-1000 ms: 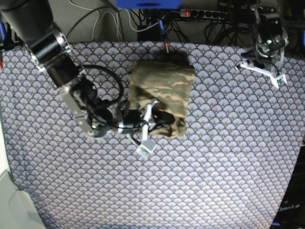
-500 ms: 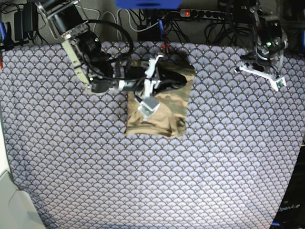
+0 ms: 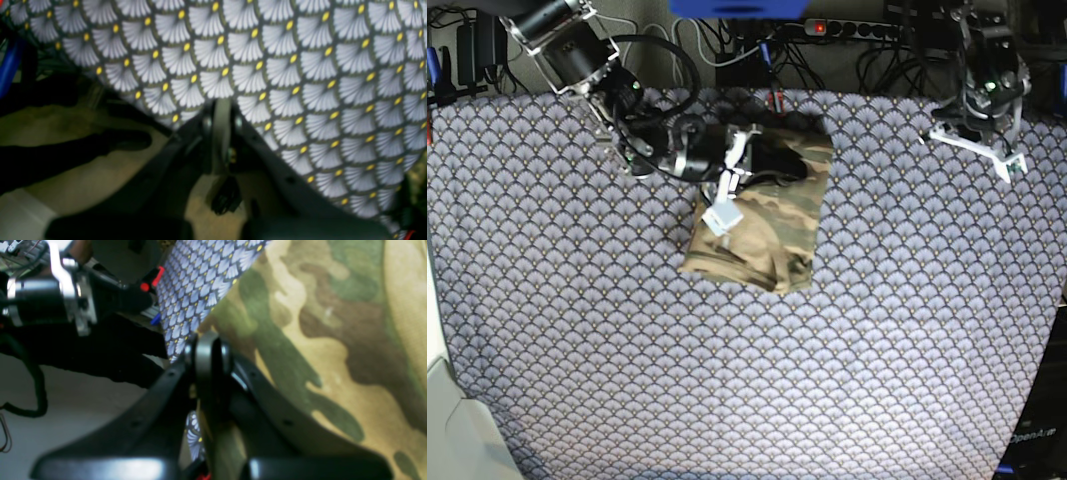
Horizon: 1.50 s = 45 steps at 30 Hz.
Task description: Fold the T-shirt properly
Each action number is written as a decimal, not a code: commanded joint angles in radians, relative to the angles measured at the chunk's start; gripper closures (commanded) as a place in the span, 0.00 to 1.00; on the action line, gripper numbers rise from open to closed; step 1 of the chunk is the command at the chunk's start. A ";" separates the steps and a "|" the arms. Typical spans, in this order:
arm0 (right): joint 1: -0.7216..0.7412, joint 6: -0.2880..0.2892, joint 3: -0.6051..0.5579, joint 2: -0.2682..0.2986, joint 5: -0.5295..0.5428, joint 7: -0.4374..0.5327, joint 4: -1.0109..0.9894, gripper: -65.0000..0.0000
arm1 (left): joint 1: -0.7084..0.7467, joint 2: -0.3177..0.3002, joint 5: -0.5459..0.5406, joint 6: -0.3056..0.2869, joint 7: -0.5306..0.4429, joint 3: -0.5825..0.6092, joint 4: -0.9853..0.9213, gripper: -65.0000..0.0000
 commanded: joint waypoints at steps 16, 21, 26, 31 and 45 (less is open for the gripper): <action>-0.292 -0.048 0.230 0.241 -0.018 -0.357 0.886 0.98 | 0.071 -0.011 -0.002 -0.001 -0.027 -0.005 0.072 0.99; -0.501 -0.048 0.408 0.313 -0.025 -0.348 0.887 0.98 | 0.144 -0.056 -0.004 -0.003 -0.082 0.004 0.072 0.99; -0.693 -0.048 0.569 0.382 -0.025 -0.263 0.883 0.98 | 0.273 -0.111 -0.004 -0.003 -0.193 0.046 0.065 0.99; -0.828 -0.048 0.681 0.390 -0.101 -0.213 0.855 0.98 | 0.368 -0.132 0.004 0.000 -0.210 0.179 0.025 0.99; -0.671 -0.048 0.694 0.152 -0.706 0.272 -0.061 0.98 | 0.175 -0.082 0.004 0.008 -0.665 0.531 -0.807 0.99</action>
